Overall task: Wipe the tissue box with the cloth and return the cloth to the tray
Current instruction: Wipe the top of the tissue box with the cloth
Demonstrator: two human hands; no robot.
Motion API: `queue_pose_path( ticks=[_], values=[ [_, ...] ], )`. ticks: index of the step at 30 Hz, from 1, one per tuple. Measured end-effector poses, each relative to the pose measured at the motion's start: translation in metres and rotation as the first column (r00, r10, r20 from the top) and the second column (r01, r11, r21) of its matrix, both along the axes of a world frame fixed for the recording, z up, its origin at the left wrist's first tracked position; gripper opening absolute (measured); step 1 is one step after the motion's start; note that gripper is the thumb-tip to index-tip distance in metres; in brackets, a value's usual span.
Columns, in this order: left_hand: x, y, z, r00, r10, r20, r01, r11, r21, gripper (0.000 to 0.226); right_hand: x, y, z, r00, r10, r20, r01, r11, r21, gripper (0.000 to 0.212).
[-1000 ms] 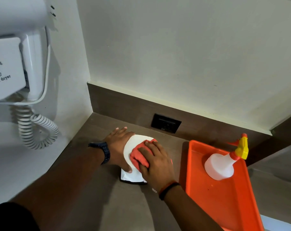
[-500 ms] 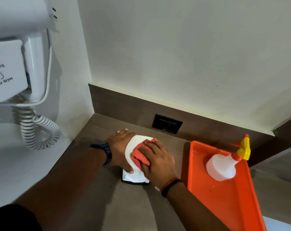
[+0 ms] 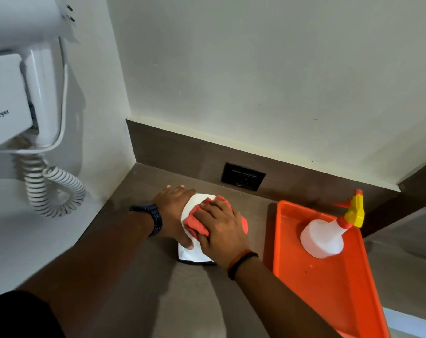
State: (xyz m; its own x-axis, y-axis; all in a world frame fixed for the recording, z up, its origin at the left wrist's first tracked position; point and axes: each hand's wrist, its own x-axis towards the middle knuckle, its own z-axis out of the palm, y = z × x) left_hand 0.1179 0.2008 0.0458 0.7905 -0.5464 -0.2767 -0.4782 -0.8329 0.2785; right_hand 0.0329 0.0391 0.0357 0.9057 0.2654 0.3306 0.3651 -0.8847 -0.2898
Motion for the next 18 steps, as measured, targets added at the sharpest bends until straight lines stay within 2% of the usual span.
queue_pose_path(
  ticks=[2,6,10,14,16,18],
  values=[
    [0.000,0.000,0.000,1.000,0.006,-0.019,-0.006,1.000,-0.007,0.129,-0.003,-0.012,-0.007,1.000,0.004,0.000,-0.004,1.000,0.025,0.035],
    [-0.001,-0.001,0.001,1.000,0.016,-0.027,-0.016,1.000,-0.025,0.130,0.012,-0.011,-0.007,0.994,-0.107,0.003,0.106,0.989,0.106,0.024],
    [-0.001,0.001,-0.001,1.000,0.012,0.000,-0.012,0.999,-0.038,0.130,0.023,0.004,0.002,0.979,-0.165,-0.123,0.180,0.976,0.119,0.030],
    [-0.001,0.001,-0.002,1.000,-0.001,0.008,0.001,0.999,-0.033,0.130,0.009,-0.001,0.000,0.984,-0.115,-0.134,0.129,0.986,0.105,0.032],
    [-0.001,0.000,-0.003,1.000,0.010,0.005,-0.010,1.000,-0.027,0.130,-0.003,-0.009,-0.002,0.991,-0.078,-0.104,0.095,0.981,0.170,0.031],
    [-0.001,0.000,-0.003,1.000,0.026,-0.009,-0.026,0.999,-0.026,0.133,-0.013,-0.015,-0.004,0.990,-0.120,-0.073,0.139,0.918,0.372,0.024]
  ],
)
